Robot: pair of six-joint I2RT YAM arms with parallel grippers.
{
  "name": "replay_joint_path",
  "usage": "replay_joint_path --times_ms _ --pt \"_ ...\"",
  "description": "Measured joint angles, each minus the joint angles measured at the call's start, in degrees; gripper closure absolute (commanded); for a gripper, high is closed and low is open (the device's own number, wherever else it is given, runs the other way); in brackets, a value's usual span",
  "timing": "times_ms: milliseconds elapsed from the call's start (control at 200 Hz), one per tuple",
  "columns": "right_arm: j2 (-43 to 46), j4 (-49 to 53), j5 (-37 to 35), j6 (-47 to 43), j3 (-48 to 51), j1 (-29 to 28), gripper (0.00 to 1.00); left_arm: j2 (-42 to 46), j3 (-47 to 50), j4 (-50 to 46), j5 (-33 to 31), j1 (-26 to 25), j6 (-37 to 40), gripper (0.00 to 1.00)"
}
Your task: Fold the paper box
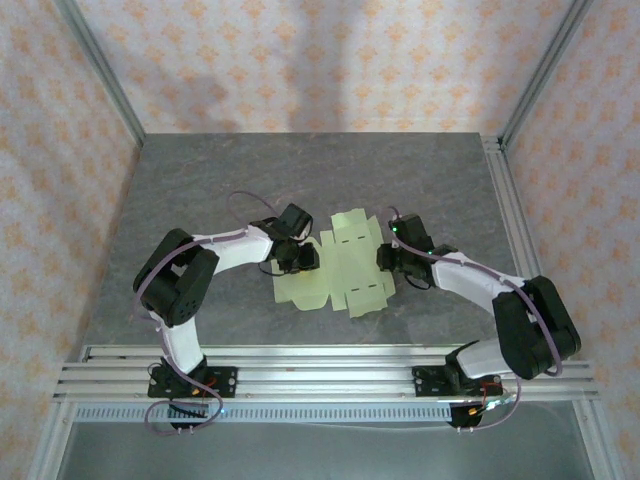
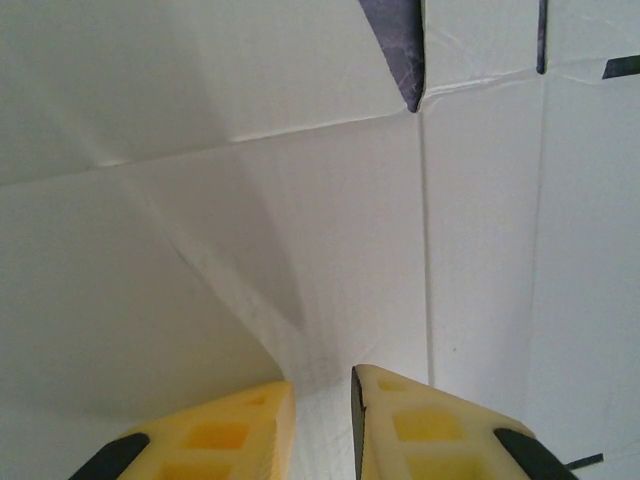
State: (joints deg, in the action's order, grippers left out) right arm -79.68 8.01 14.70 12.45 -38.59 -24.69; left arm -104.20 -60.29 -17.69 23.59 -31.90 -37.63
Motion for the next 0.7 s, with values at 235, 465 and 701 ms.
replay_joint_path --times_ms 235,465,701 --pt "0.0 1.1 -2.0 -0.5 -0.4 -2.0 0.94 -0.2 0.0 0.4 0.0 0.0 0.0 0.76" --pt "-2.1 6.2 -12.0 -0.7 -4.7 -7.9 0.93 -0.2 0.0 0.4 0.0 0.0 0.0 0.76" --pt "-9.0 12.5 -23.8 -0.2 -10.7 -13.7 0.92 -0.2 0.0 0.6 0.0 0.0 0.0 0.76"
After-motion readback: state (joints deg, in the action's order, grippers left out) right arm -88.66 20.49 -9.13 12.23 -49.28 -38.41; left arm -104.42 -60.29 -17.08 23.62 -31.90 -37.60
